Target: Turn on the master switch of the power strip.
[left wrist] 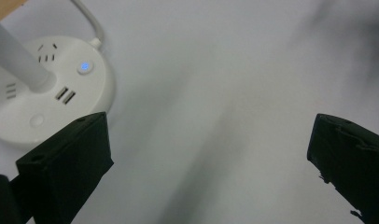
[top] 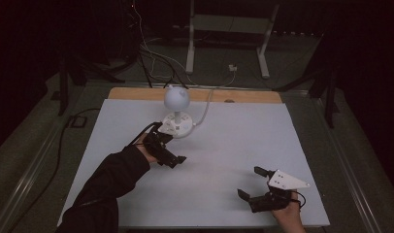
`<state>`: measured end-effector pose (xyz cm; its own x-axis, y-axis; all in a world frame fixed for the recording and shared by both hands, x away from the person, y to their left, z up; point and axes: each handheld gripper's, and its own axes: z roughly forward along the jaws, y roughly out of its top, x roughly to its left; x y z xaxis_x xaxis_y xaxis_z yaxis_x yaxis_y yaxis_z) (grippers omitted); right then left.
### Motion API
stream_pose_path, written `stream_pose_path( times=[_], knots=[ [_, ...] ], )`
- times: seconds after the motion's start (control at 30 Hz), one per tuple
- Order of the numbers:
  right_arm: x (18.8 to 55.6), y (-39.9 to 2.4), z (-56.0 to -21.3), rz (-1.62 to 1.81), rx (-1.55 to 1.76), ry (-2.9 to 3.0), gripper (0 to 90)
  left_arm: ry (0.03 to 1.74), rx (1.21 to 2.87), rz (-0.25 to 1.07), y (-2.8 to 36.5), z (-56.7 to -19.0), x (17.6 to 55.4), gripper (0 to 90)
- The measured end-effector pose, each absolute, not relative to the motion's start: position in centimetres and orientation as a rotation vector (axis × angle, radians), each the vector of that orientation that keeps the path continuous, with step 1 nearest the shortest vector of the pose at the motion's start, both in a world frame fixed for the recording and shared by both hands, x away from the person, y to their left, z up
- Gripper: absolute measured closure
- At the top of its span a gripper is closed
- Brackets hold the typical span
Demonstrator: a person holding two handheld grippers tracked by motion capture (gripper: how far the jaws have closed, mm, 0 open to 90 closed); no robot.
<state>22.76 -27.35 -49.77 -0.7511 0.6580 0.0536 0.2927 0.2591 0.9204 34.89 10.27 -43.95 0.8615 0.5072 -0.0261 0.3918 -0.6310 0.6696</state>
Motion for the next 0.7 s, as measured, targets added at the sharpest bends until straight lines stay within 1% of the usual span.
stream_pose_path(
  times=[0.4,0.7],
  knots=[
    [22.7,-27.2,-49.8,1.485,0.87,2.196,0.0,0.687,2.31,0.241,13.9,-43.2,32.8,0.2],
    [22.7,-27.2,-49.8,1.478,0.872,2.199,0.0,0.722,2.278,0.237,16.5,-43.6,30.9,0.2]
  ],
)
